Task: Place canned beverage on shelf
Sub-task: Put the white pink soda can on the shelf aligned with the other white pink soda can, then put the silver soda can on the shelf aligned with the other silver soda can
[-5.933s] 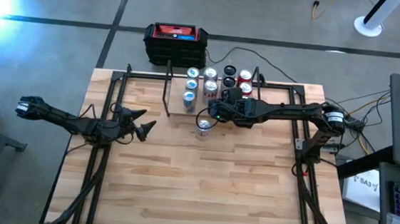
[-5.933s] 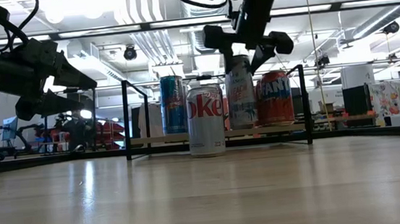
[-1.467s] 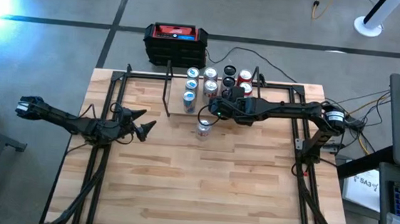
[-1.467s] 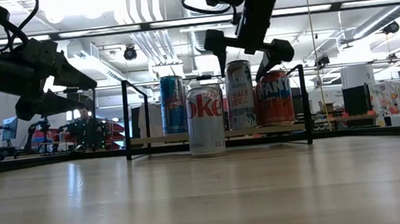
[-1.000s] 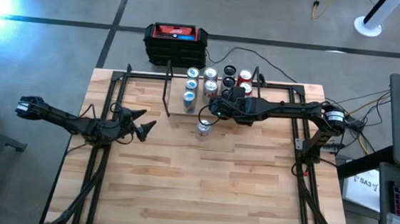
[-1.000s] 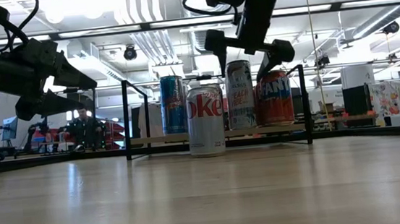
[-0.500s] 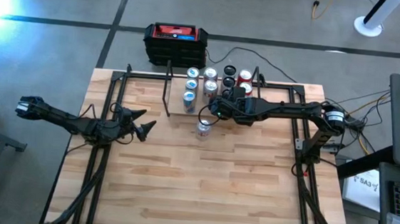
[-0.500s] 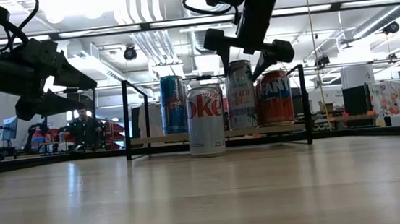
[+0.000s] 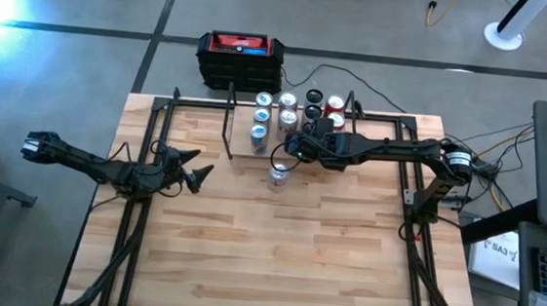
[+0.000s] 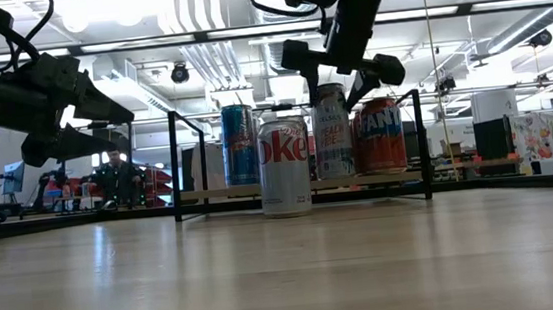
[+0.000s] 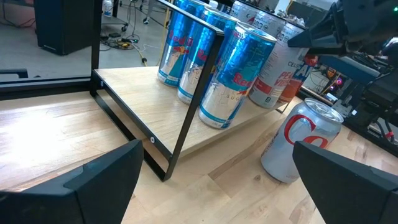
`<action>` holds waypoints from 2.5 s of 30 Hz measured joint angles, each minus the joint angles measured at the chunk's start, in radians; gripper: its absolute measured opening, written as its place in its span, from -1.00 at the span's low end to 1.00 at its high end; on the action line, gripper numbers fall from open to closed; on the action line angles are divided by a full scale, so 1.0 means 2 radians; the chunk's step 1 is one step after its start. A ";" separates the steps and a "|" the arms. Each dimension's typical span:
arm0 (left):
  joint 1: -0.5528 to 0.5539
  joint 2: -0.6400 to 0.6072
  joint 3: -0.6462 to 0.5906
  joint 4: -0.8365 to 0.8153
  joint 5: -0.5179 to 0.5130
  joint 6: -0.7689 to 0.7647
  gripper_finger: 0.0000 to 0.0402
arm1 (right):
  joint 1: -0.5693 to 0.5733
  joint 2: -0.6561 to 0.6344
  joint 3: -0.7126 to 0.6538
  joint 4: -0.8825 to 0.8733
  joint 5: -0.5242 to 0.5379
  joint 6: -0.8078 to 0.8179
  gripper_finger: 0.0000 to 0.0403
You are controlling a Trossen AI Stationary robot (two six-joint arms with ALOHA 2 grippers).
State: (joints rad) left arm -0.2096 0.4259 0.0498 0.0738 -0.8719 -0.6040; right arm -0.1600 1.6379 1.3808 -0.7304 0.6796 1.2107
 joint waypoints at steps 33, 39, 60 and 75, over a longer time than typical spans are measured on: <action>0.000 0.000 0.000 0.000 0.000 0.000 0.98 | 0.000 -0.003 0.017 -0.041 -0.004 -0.017 0.78; 0.000 0.000 0.000 0.000 0.000 0.000 0.98 | 0.000 -0.003 0.049 -0.094 -0.057 -0.016 0.79; 0.000 0.000 0.000 0.000 0.000 0.000 0.98 | 0.054 0.018 0.135 -0.168 -0.262 -0.028 0.79; 0.000 0.000 0.000 0.000 0.000 0.000 0.98 | 0.084 0.177 0.272 -0.206 -0.219 -0.102 0.79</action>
State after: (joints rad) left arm -0.2092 0.4258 0.0494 0.0734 -0.8722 -0.6040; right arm 0.0090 1.9922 1.9251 -1.1427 0.2408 1.0072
